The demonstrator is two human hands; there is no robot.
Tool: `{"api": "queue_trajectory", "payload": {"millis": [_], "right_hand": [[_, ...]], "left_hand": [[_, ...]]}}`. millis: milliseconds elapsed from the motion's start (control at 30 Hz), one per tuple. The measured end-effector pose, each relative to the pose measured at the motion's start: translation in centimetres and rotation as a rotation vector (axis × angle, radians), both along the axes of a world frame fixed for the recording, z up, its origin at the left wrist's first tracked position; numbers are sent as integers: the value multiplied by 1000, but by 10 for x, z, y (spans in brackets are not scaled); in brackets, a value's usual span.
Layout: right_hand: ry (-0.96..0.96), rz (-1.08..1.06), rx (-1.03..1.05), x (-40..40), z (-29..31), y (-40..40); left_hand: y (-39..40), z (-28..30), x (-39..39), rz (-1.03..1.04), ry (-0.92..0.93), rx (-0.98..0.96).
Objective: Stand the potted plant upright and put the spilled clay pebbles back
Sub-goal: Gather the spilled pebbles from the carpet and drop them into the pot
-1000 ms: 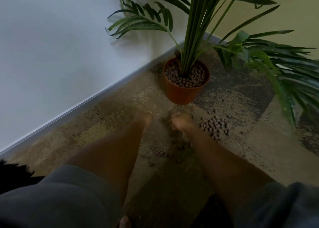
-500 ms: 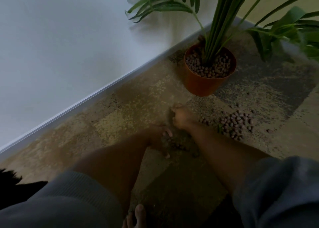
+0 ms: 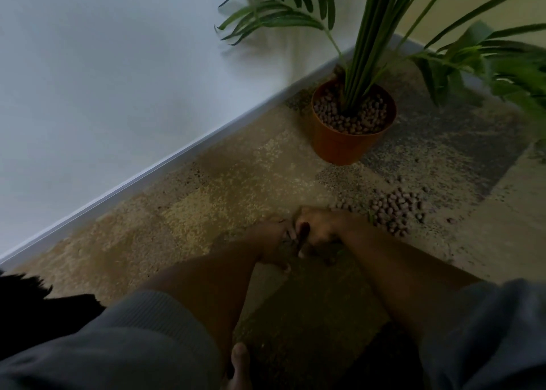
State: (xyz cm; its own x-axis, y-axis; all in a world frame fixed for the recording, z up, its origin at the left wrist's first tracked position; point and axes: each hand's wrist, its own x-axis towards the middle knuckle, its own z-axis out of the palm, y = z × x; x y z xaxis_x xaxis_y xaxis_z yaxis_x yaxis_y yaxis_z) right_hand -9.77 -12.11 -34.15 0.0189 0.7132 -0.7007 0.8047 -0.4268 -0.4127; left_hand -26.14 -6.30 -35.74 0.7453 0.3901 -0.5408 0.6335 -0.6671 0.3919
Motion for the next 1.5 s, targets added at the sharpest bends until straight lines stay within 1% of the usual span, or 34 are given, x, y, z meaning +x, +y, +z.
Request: {"api": "queue_trajectory", "payload": {"millis": [67, 133, 167, 267, 367, 433, 567, 667, 733, 800, 867, 900, 1000, 1067, 1167, 1233, 1333, 1433, 1500], "right_hand": [[-42, 61, -9, -3, -3, -7], [-142, 170, 45, -7, -13, -12], [-165, 178, 90, -9, -18, -16], [-137, 105, 207, -10, -30, -27], [-66, 10, 277, -10, -34, -32], [-58, -23, 315, -14, -34, -34], [-66, -50, 407, -24, -31, -38], [-22, -127, 453, -27, -27, -39], [52, -248, 467, -29, -27, -37], [208, -504, 428, -32, -25, -33], [420, -763, 325, -35, -21, -28], [492, -847, 278, -35, -20, -25], [605, -985, 210, -30, -16, -20], [710, -1086, 171, -25, -14, -20], [918, -1164, 142, -18, -9, -18], [1049, -1234, 141, -15, -4, -16], [1144, -1370, 148, -11, 5, -9], [1216, -1516, 192, -2, 15, 2], [1272, -1618, 247, 9, 27, 11]], "left_hand": [[-2, -1, 3, -24, -2, 9], [-3, 0, 4, -14, -33, 4], [-3, 0, 5, -4, -46, 5], [-6, 0, 6, 4, -51, 23], [-7, -3, 6, 89, -36, -20], [-6, -2, 7, 142, -35, -67], [-4, -3, 8, 218, -89, -86], [-1, -6, 5, 326, -146, -126], [2, -7, 5, 409, -175, -179], [2, -3, 7, 480, -178, -274], [3, 2, 11, 585, -172, -438], [2, 5, 14, 666, -179, -556], [-1, 10, 20, 887, -241, -868], [1, 15, 22, 972, -290, -990], [6, 18, 28, 1083, -351, -1058], [8, 19, 35, 1149, -373, -1048], [11, 22, 47, 1210, -426, -1018], [20, 34, 64, 1292, -525, -1121], [29, 46, 80, 1359, -626, -1202]]}}
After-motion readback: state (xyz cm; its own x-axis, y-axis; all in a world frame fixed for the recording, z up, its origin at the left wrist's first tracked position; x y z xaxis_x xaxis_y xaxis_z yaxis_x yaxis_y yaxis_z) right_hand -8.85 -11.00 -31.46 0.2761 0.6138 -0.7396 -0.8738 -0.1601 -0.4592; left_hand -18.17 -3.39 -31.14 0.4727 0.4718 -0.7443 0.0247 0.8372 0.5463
